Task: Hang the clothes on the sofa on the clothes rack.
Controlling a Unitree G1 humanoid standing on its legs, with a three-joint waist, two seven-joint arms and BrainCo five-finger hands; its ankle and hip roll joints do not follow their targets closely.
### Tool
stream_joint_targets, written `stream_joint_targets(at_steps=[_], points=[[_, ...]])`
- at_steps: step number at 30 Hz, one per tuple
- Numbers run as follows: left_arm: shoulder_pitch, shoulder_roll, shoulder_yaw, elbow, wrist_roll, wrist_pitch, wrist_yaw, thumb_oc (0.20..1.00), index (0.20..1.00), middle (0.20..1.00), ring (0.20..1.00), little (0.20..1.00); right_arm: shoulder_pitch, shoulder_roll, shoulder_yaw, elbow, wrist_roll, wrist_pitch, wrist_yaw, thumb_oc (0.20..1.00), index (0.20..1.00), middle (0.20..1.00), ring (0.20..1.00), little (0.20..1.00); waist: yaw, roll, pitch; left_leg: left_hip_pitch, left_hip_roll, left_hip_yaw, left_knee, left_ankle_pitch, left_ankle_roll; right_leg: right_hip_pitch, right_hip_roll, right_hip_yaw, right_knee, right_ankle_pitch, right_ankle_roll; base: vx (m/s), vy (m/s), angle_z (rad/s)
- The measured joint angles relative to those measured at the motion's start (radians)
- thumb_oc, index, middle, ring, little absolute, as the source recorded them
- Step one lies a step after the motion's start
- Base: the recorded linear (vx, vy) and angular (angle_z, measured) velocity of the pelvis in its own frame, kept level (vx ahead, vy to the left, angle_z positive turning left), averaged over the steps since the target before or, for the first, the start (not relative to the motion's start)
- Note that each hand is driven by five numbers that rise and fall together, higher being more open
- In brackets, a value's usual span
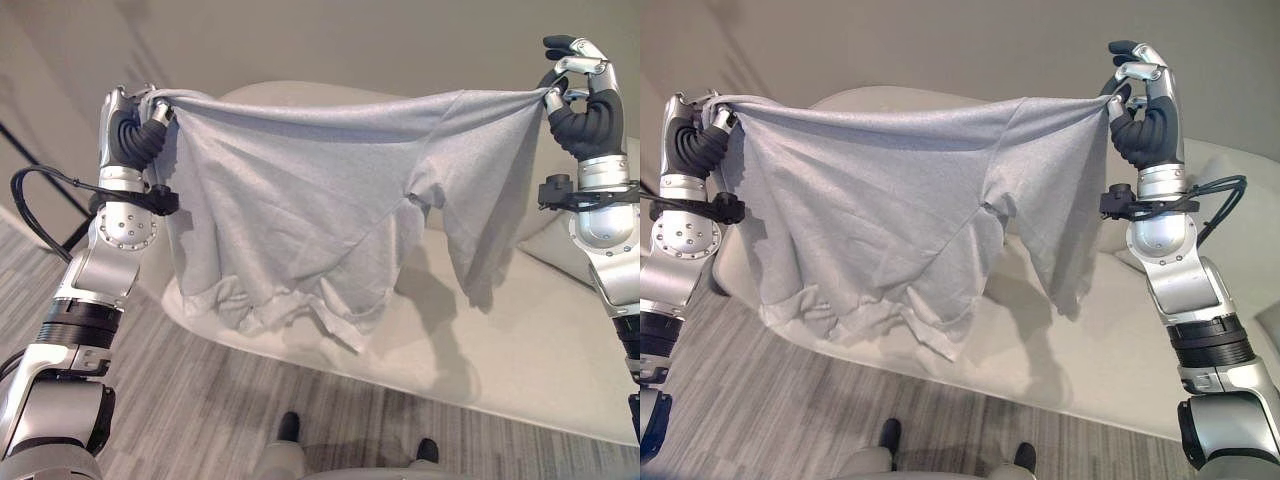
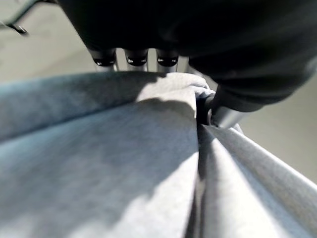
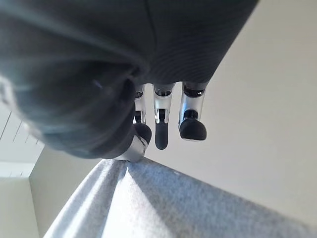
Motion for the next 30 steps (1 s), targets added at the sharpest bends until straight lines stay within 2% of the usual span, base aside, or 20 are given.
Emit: stream_joint_targets(at_steps=[1, 2, 3, 5, 6, 7, 10, 14, 17, 20, 21, 22, 23, 24, 25, 26, 27, 28, 29, 30], points=[[-0.003, 0.001, 0.000, -0.001, 0.000, 0.000, 0.002, 0.200, 0.200, 0.200, 0.200, 0.200, -0.002, -0.001, 0.009, 0.001, -0.002, 0.000, -0.005, 0.200, 0.200, 0.200, 0.200, 0.200, 0.000, 0.009, 0.001, -0.004, -0.005, -0.012, -0.004, -0.002, 0.004, -0.003, 0.003, 0.019, 0.034, -0.027, 0.017, 0.00, 0.233, 0.18], [-0.010, 0.002, 0.002, -0.010, 0.000, 0.001, 0.009, 0.200, 0.200, 0.200, 0.200, 0.200, -0.012, -0.005, 0.026, 0.013, -0.005, 0.007, -0.006, 0.200, 0.200, 0.200, 0.200, 0.200, 0.003, 0.019, 0.005, -0.003, -0.003, -0.036, -0.028, 0.013, 0.021, -0.013, 0.068, 0.091, 0.117, -0.140, 0.046, -0.02, 0.193, 0.37], [-0.014, 0.005, 0.001, -0.011, 0.000, 0.002, 0.010, 0.200, 0.200, 0.200, 0.200, 0.200, -0.020, -0.005, 0.029, 0.020, -0.010, 0.008, -0.003, 0.200, 0.200, 0.200, 0.200, 0.200, 0.005, 0.020, 0.006, 0.000, -0.006, -0.041, -0.043, 0.024, 0.030, -0.006, 0.109, 0.101, 0.134, -0.194, 0.070, 0.00, 0.187, 0.33], [-0.016, 0.003, 0.003, -0.009, 0.000, 0.004, 0.010, 0.200, 0.200, 0.200, 0.200, 0.200, -0.051, -0.010, 0.030, 0.035, -0.013, 0.009, -0.002, 0.200, 0.200, 0.200, 0.200, 0.200, 0.020, 0.021, 0.010, 0.011, -0.015, -0.048, -0.072, 0.047, 0.042, -0.004, 0.186, 0.117, 0.166, -0.299, 0.093, 0.00, 0.093, 0.17], [-0.016, -0.003, -0.004, -0.008, 0.000, 0.007, 0.010, 0.200, 0.200, 0.200, 0.200, 0.200, -0.078, -0.015, 0.032, 0.046, -0.017, 0.008, -0.002, 0.200, 0.200, 0.200, 0.200, 0.200, 0.023, 0.027, 0.014, 0.023, -0.019, -0.059, -0.087, 0.058, 0.042, 0.009, 0.250, 0.118, 0.159, -0.354, 0.045, 0.05, 0.074, 0.18], [-0.017, -0.009, -0.006, -0.007, 0.000, 0.008, 0.008, 0.200, 0.200, 0.200, 0.200, 0.200, -0.100, -0.017, 0.033, 0.063, -0.021, 0.006, -0.004, 0.200, 0.200, 0.200, 0.200, 0.200, 0.029, 0.032, 0.014, 0.034, -0.036, -0.065, -0.088, 0.059, 0.041, 0.059, 0.285, 0.124, 0.088, -0.355, -0.014, 0.06, 0.039, 0.30], [-0.020, -0.018, -0.003, -0.008, 0.000, 0.008, 0.007, 0.200, 0.200, 0.200, 0.200, 0.200, -0.100, -0.018, 0.040, 0.081, -0.021, 0.008, -0.004, 0.200, 0.200, 0.200, 0.200, 0.200, 0.031, 0.026, 0.016, 0.077, -0.038, -0.078, -0.107, 0.063, 0.034, 0.165, 0.307, 0.148, -0.050, -0.312, -0.025, 0.01, 0.011, 0.21], [-0.014, -0.037, 0.005, -0.011, 0.000, 0.009, 0.006, 0.200, 0.200, 0.200, 0.200, 0.200, -0.100, -0.017, 0.039, 0.086, -0.021, 0.008, -0.003, 0.200, 0.200, 0.200, 0.200, 0.200, 0.046, 0.026, 0.016, 0.082, -0.032, -0.093, -0.123, 0.076, 0.013, 0.193, 0.320, 0.144, -0.086, -0.296, -0.030, -0.02, 0.050, 0.12], [-0.014, -0.095, 0.004, -0.013, 0.000, 0.010, 0.003, 0.200, 0.200, 0.200, 0.200, 0.200, -0.086, -0.018, 0.029, 0.097, -0.018, 0.009, 0.002, 0.200, 0.200, 0.200, 0.200, 0.200, 0.037, 0.027, 0.017, 0.079, -0.040, -0.100, -0.116, 0.082, 0.006, 0.224, 0.320, 0.096, -0.109, -0.294, -0.032, -0.04, 0.141, 0.36], [-0.014, -0.103, 0.001, -0.013, 0.000, 0.011, -0.004, 0.200, 0.200, 0.200, 0.200, 0.200, -0.086, -0.027, 0.027, 0.096, -0.018, 0.009, 0.006, 0.200, 0.200, 0.200, 0.200, 0.200, 0.033, 0.034, 0.021, 0.067, -0.039, -0.097, -0.117, 0.090, -0.005, 0.221, 0.323, 0.081, -0.110, -0.293, -0.033, -0.01, 0.166, 0.23], [-0.017, -0.102, 0.000, -0.009, -0.001, 0.009, -0.006, 0.200, 0.200, 0.200, 0.200, 0.200, -0.083, -0.031, 0.024, 0.100, -0.018, 0.008, 0.006, 0.200, 0.200, 0.200, 0.200, 0.200, 0.030, 0.029, 0.028, 0.055, -0.028, -0.103, -0.119, 0.080, -0.025, 0.215, 0.302, 0.080, -0.106, -0.269, -0.076, 0.01, 0.237, 0.01], [-0.023, -0.095, 0.001, -0.002, -0.001, 0.001, -0.005, 0.200, 0.200, 0.200, 0.200, 0.200, -0.079, -0.033, 0.017, 0.102, -0.018, 0.004, 0.007, 0.200, 0.200, 0.200, 0.200, 0.200, 0.026, 0.000, 0.038, 0.024, -0.022, -0.107, -0.076, 0.033, -0.069, 0.199, 0.279, 0.085, -0.097, -0.264, -0.080, 0.01, 0.238, 0.07], [-0.031, -0.063, 0.003, 0.001, -0.001, 0.000, -0.006, 0.200, 0.200, 0.200, 0.200, 0.200, -0.079, -0.030, 0.013, 0.101, -0.016, 0.010, 0.005, 0.200, 0.200, 0.200, 0.200, 0.200, 0.014, -0.031, 0.058, -0.013, 0.007, -0.069, -0.012, -0.005, -0.051, 0.194, 0.255, 0.082, -0.093, -0.262, -0.081, 0.06, 0.284, 0.03], [-0.032, -0.047, 0.004, 0.001, -0.001, 0.002, -0.006, 0.200, 0.200, 0.200, 0.200, 0.200, -0.079, -0.034, 0.012, 0.100, -0.015, 0.012, 0.006, 0.200, 0.200, 0.200, 0.200, 0.200, 0.001, -0.046, 0.070, -0.023, 0.065, -0.040, 0.002, -0.006, -0.052, 0.192, 0.245, 0.087, -0.093, -0.260, -0.080, 0.09, 0.322, 0.10], [-0.035, -0.052, -0.003, 0.004, -0.001, -0.001, -0.007, 0.200, 0.200, 0.200, 0.200, 0.200, -0.074, -0.046, 0.004, 0.093, -0.010, 0.011, 0.006, 0.200, 0.200, 0.200, 0.200, 0.200, -0.020, -0.036, 0.074, -0.025, 0.135, -0.037, -0.007, -0.002, -0.061, 0.201, 0.235, 0.086, -0.092, -0.261, -0.069, 0.17, 0.478, -0.02], [-0.046, -0.053, -0.021, 0.014, -0.001, -0.008, -0.009, 0.200, 0.200, 0.200, 0.200, 0.200, -0.053, -0.049, -0.025, 0.084, -0.009, 0.005, 0.005, 0.200, 0.200, 0.200, 0.200, 0.200, -0.024, -0.023, 0.075, -0.028, 0.183, -0.054, 0.017, -0.011, -0.092, 0.202, 0.236, 0.100, -0.089, -0.260, -0.062, 0.21, 0.432, -0.07], [-0.047, -0.041, -0.026, 0.014, -0.003, -0.007, -0.008, 0.200, 0.200, 0.200, 0.200, 0.200, -0.042, -0.047, -0.033, 0.074, -0.002, 0.015, -0.012, 0.200, 0.200, 0.200, 0.200, 0.200, -0.034, -0.020, 0.075, -0.033, 0.245, -0.033, 0.017, -0.009, -0.098, 0.202, 0.227, 0.097, -0.089, -0.262, -0.052, 0.17, 0.315, -0.07], [-0.059, -0.039, -0.032, 0.019, -0.004, -0.007, -0.008, 0.200, 0.200, 0.200, 0.200, 0.200, -0.041, -0.048, -0.034, 0.067, 0.000, 0.018, -0.019, 0.200, 0.200, 0.200, 0.200, 0.200, -0.048, -0.017, 0.075, -0.042, 0.282, -0.044, 0.017, -0.003, -0.107, 0.202, 0.217, 0.100, -0.089, -0.261, -0.040, 0.28, 0.466, -0.01], [-0.084, -0.052, -0.050, 0.022, -0.008, -0.009, -0.008, 0.200, 0.200, 0.200, 0.200, 0.200, -0.037, -0.057, -0.042, 0.048, -0.001, 0.025, -0.029, 0.200, 0.200, 0.200, 0.200, 0.200, -0.071, 0.008, 0.073, -0.032, 0.325, -0.055, -0.036, 0.045, -0.126, 0.213, 0.190, 0.102, -0.091, -0.257, -0.003, 0.30, 0.501, 0.04], [-0.089, -0.066, -0.059, 0.022, -0.010, -0.012, -0.008, 0.200, 0.200, 0.200, 0.200, 0.200, -0.032, -0.071, -0.059, 0.033, 0.000, 0.028, -0.031, 0.200, 0.200, 0.200, 0.200, 0.200, -0.071, 0.048, 0.072, -0.002, 0.326, -0.073, -0.088, 0.077, -0.137, 0.228, 0.178, 0.115, -0.093, -0.244, 0.020, 0.40, 0.690, -0.08]])
